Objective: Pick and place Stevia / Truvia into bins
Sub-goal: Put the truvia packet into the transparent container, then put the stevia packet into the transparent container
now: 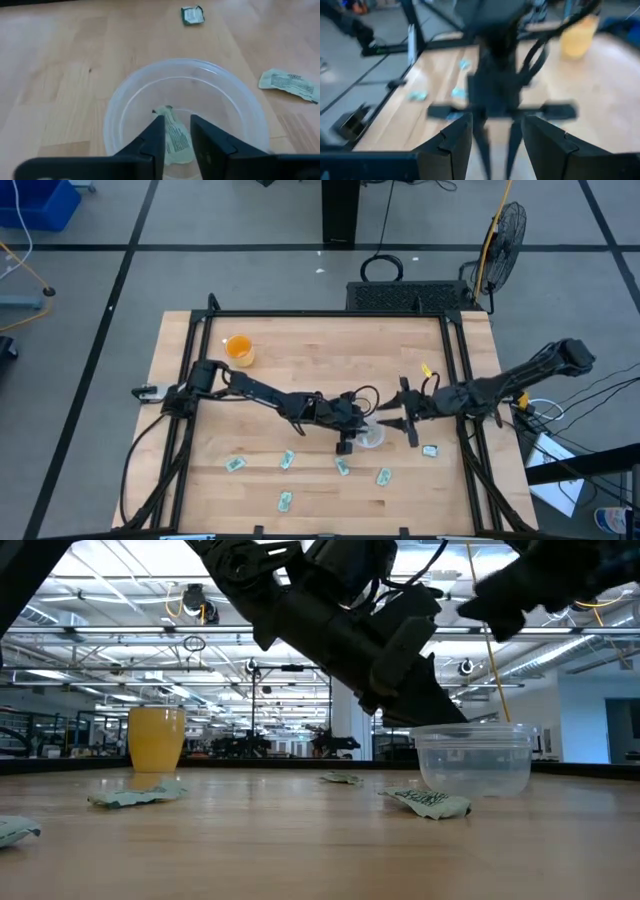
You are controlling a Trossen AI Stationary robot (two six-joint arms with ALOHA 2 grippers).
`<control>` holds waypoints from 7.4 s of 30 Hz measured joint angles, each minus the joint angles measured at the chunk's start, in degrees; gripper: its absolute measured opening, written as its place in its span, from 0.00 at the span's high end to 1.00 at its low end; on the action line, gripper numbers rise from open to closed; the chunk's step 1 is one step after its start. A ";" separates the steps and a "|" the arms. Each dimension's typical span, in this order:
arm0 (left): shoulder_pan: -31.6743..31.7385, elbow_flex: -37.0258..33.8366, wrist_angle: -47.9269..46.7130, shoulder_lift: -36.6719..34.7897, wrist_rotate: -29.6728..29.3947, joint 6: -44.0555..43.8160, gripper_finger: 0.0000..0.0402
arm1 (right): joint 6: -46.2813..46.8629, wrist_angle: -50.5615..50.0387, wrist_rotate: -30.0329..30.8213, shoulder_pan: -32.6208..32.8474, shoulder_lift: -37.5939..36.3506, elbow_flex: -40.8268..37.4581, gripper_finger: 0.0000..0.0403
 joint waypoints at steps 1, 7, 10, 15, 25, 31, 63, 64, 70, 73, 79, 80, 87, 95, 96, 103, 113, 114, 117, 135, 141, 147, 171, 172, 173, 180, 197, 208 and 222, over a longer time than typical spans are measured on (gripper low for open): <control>0.00 0.00 0.05 0.00 0.00 -0.02 0.72 | 1.62 -1.90 -0.04 1.12 -0.33 0.00 0.59; -0.33 0.00 0.10 -2.86 0.00 1.80 0.65 | 10.80 -14.57 -9.06 8.92 -2.22 -0.02 0.59; -0.51 0.00 -0.78 -5.30 0.00 2.39 0.65 | 16.64 -15.02 -10.88 13.44 -2.20 -0.04 0.59; -0.81 0.02 -3.69 -10.67 0.00 2.43 0.65 | 30.90 -17.97 -10.56 19.37 -1.85 -0.02 0.59; -0.90 0.02 -12.38 -17.57 -0.07 1.62 0.65 | 50.36 -28.92 -12.10 26.10 0.94 -0.02 0.59; -0.92 0.02 -13.37 -18.01 -3.01 0.99 0.65 | 52.60 -37.05 -13.71 26.15 0.87 -0.02 0.59; -0.81 0.00 -17.29 -17.99 -7.32 0.74 0.65 | 47.66 -42.38 -11.45 27.22 15.50 0.11 0.99; -0.83 -0.02 -18.22 -18.53 -8.85 0.13 0.65 | 48.21 -42.35 -10.93 27.22 15.50 0.09 0.99; -0.92 -0.04 -32.99 -27.14 -21.65 -3.65 0.65 | 49.46 -40.14 -8.76 27.40 15.54 0.07 1.00; -1.05 -0.06 -41.17 -33.34 -24.30 -7.41 0.65 | 48.50 -37.04 -8.32 27.38 15.54 0.04 1.00; -1.07 0.00 -49.58 -45.98 -29.21 -13.80 0.65 | 42.60 -28.17 -1.18 27.33 15.66 -0.32 1.00; -1.07 0.02 -51.14 -47.81 -29.79 -14.31 0.65 | 41.41 -25.89 0.88 27.31 15.59 -0.18 1.00; -1.07 0.00 -57.67 -57.08 -30.16 -20.49 0.65 | 25.44 -3.40 15.04 24.84 15.52 1.25 1.00; -1.07 -0.02 -60.18 -59.60 -30.16 -21.36 0.65 | -5.08 20.98 21.47 18.60 15.43 1.42 1.00; -1.07 -0.02 -60.24 -59.56 -30.16 -21.22 0.65 | -7.08 20.97 21.47 17.29 15.43 1.50 1.00; -1.07 -0.02 -60.19 -59.04 -30.10 -21.25 0.65 | -6.72 16.91 18.03 7.23 15.44 2.99 1.00; -1.07 -0.02 -60.33 -59.10 -30.08 -21.42 0.65 | 4.95 4.73 2.76 2.02 22.47 3.13 1.00; -1.07 -0.02 -60.33 -59.09 -30.07 -21.42 0.65 | 5.26 4.79 1.03 2.02 23.47 3.13 1.00; -1.07 -0.02 -60.31 -59.10 -30.08 -21.42 0.65 | 5.46 2.25 -0.48 2.01 25.82 4.58 1.00; -1.09 -0.02 -61.56 -59.10 -30.01 -21.38 0.65 | 3.85 -6.58 -6.07 -3.97 30.17 7.82 0.96; -1.07 -0.02 -61.64 -59.10 -30.03 -21.38 0.65 | 4.04 -7.51 -6.06 -3.99 30.17 7.81 0.89; -1.07 -0.02 -61.64 -59.10 -30.03 -21.39 0.65 | 1.86 -5.61 -6.01 -3.97 29.21 7.80 0.85; -2.70 -0.02 -68.52 -61.83 -25.42 -21.47 0.65 | -12.26 -25.56 -4.13 -11.22 34.30 35.23 0.77; -2.95 -0.02 -68.88 -61.96 -25.45 -21.55 0.65 | -12.35 -25.75 -4.21 -12.21 36.25 36.09 0.77; -3.21 -0.02 -69.15 -61.99 -25.57 -21.86 0.65 | -12.37 -26.13 -4.21 -13.18 38.29 36.65 0.76; -5.28 -0.02 -72.05 -62.07 -25.49 -25.22 0.65 | -8.97 -22.49 -4.36 -19.45 50.09 37.38 0.73; -8.17 -0.02 -72.00 -62.01 -25.57 -25.95 0.65 | -11.71 -12.54 -8.80 -21.89 55.52 37.38 0.72; -8.37 -0.02 -71.93 -61.86 -25.64 -25.95 0.65 | -11.07 -12.59 -8.80 -21.91 57.78 37.36 0.73; -8.37 -0.02 -71.93 -61.75 -25.62 -25.95 0.65 | -12.35 -13.83 -7.12 -22.39 60.00 37.31 0.81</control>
